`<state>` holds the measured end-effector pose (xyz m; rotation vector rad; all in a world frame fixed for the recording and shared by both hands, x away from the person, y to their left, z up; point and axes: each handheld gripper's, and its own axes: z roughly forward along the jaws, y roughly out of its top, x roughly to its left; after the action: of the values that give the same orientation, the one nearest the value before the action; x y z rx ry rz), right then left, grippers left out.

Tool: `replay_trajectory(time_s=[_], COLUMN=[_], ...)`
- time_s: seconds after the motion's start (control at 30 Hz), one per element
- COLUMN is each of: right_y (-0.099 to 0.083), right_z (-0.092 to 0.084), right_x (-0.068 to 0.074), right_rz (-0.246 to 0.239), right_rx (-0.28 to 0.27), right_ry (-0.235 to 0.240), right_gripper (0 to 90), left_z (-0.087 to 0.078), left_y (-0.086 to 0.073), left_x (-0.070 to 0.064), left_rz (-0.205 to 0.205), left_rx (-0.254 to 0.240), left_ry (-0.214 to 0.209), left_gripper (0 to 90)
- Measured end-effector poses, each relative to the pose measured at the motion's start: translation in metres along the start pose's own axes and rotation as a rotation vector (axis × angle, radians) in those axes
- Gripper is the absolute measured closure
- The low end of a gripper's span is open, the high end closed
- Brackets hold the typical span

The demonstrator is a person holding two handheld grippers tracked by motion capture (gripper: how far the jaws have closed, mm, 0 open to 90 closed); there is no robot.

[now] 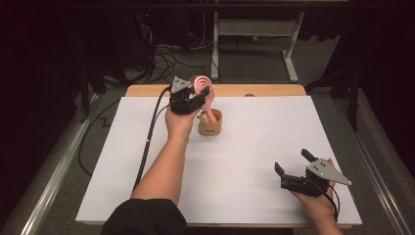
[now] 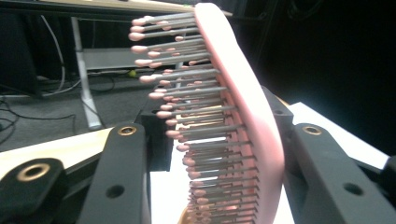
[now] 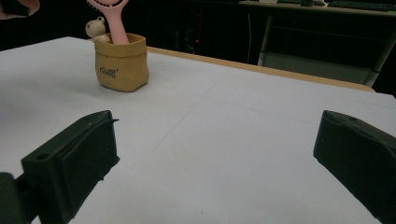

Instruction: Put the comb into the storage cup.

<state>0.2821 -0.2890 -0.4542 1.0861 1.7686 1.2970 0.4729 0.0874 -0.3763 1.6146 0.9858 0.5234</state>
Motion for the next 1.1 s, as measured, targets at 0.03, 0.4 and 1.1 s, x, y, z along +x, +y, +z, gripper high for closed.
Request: replay_trajectory(time_s=[0.03, 0.4, 1.1], right_y=[0.000, 0.000, -0.001], right_z=[0.000, 0.000, 0.002], right_x=[0.000, -0.001, 0.001], right_rz=[0.001, 0.002, -0.006], right_rx=[0.000, 0.002, 0.009], right_ry=[-0.001, -0.004, -0.001], right_gripper=[0.4, 0.4, 0.4], left_z=[0.000, -0.004, -0.012], left_y=[0.000, 0.000, -0.017], left_x=[0.001, 0.009, 0.031], left_rz=[0.005, 0.035, -0.047], left_rx=[0.004, 0.003, 0.026], left_ry=[0.000, 0.015, 0.010], left_gripper=[57.0, 51.2, 29.3])
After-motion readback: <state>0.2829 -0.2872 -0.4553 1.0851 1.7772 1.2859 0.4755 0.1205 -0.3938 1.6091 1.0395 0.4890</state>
